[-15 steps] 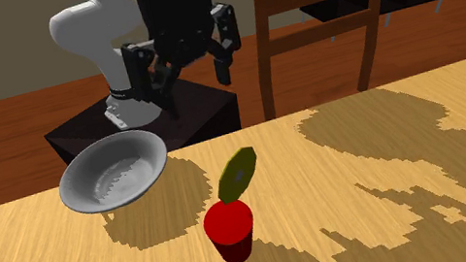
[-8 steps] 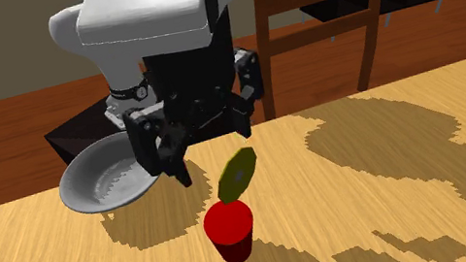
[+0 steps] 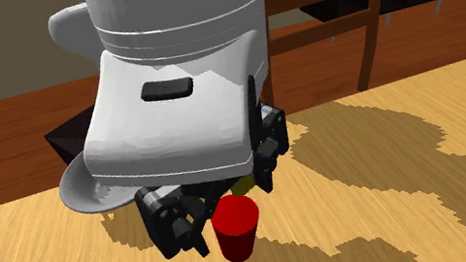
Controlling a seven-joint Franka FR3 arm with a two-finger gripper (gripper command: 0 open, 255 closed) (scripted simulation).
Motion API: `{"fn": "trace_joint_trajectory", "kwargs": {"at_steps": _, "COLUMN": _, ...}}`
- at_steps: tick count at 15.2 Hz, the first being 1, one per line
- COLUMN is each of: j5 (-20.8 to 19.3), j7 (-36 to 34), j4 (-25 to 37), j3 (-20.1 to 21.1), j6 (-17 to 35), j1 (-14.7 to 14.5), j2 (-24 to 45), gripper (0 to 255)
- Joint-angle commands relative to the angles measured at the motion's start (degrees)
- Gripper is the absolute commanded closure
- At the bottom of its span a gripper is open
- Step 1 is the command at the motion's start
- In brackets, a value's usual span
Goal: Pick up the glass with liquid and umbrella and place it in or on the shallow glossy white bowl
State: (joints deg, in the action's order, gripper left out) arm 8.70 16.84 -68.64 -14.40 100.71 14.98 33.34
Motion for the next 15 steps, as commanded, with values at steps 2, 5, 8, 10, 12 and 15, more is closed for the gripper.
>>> {"fn": "trace_joint_trajectory", "kwargs": {"at_steps": 2, "j5": 0.1, "j7": 0.2, "j4": -1.8, "j3": 0.1, "j6": 2.1, "j1": -0.1, "j2": 0.3, "gripper": 0}}
{"fn": "trace_joint_trajectory", "kwargs": {"at_steps": 5, "j5": 0.2, "j7": 0.2, "j4": -2.9, "j3": 0.1, "j6": 3.3, "j1": -0.2, "j2": 0.4, "gripper": 0}}
{"fn": "trace_joint_trajectory", "kwargs": {"at_steps": 8, "j5": 0.2, "j7": 0.2, "j4": -2.9, "j3": 0.1, "j6": 3.3, "j1": -0.2, "j2": 0.4, "gripper": 0}}
{"fn": "trace_joint_trajectory", "kwargs": {"at_steps": 10, "j5": 0.2, "j7": 0.2, "j4": -2.9, "j3": 0.1, "j6": 3.3, "j1": -0.2, "j2": 0.4, "gripper": 0}}
{"fn": "trace_joint_trajectory", "kwargs": {"at_steps": 12, "j5": 0.2, "j7": 0.2, "j4": -2.9, "j3": 0.1, "j6": 3.3, "j1": -0.2, "j2": 0.4, "gripper": 0}}
{"fn": "trace_joint_trajectory", "kwargs": {"at_steps": 15, "j5": 0.2, "j7": 0.2, "j4": -2.9, "j3": 0.1, "j6": 3.3, "j1": -0.2, "j2": 0.4, "gripper": 255}}
